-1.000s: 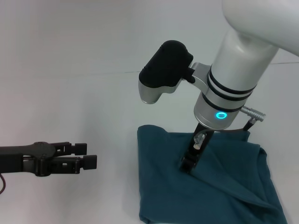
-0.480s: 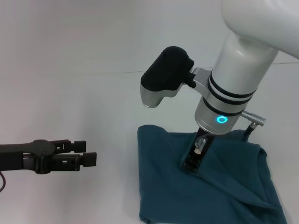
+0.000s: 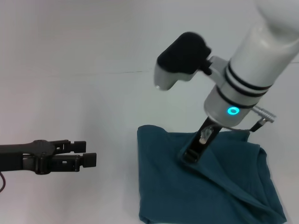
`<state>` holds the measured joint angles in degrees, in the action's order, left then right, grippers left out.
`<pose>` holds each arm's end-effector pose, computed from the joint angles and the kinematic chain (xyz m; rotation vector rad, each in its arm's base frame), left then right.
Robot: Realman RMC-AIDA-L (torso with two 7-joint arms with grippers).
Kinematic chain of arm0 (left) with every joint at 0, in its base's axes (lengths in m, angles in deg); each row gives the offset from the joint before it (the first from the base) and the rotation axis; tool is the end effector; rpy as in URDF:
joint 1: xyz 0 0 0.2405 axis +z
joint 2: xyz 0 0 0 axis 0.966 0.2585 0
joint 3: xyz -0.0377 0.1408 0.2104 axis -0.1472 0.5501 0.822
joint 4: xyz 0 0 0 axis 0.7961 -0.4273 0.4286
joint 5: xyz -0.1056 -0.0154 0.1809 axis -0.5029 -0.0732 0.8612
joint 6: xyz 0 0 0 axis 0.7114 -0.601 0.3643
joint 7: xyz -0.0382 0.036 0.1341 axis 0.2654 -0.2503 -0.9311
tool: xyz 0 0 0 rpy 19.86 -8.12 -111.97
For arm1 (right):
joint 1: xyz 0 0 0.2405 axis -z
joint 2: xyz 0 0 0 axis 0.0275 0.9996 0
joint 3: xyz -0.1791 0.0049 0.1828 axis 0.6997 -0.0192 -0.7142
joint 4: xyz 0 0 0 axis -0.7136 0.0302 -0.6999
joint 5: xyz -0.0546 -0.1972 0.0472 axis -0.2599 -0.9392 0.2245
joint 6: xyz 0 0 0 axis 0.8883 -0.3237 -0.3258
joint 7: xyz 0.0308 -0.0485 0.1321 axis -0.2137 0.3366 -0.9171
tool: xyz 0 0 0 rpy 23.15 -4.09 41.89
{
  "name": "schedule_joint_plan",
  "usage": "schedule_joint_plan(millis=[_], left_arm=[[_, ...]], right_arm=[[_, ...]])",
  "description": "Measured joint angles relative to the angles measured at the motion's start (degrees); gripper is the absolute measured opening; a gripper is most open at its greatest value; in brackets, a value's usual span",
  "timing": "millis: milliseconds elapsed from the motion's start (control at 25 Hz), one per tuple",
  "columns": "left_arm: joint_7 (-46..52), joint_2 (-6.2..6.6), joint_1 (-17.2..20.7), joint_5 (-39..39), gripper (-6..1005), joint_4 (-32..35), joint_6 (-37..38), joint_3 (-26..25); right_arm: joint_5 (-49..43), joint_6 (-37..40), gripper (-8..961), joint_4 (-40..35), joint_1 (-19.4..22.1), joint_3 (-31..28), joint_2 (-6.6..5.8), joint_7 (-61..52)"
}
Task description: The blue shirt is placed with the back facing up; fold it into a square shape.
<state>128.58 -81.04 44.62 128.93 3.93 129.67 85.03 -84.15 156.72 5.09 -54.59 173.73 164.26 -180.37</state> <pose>-0.2487 0.3146 0.0497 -2.8043 -1.1578 -0.7819 0.1072 0.3709 -0.0349 -2.6680 0.8516 -0.7215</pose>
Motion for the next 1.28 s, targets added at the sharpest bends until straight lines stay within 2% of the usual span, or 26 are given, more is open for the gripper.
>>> schedule_joint_plan(millis=[240,680,1280], left_arm=[[-0.2,0.00,0.0,0.0,898,0.0,0.0,0.3],[-0.4,0.03,-0.6,0.0,890,0.2,0.0,0.5],[-0.8,0.24,-1.2,0.0,880,0.2,0.5,0.6]], right_arm=[[-1.6,1.2,22,-3.6,3.7,-6.5,-0.53,1.1],[-2.6,1.6,21,-10.1,12.3,-15.7,-0.06,1.5],[-1.4,-0.8,22,-11.5,20.1,-25.4,-0.01,2.7]])
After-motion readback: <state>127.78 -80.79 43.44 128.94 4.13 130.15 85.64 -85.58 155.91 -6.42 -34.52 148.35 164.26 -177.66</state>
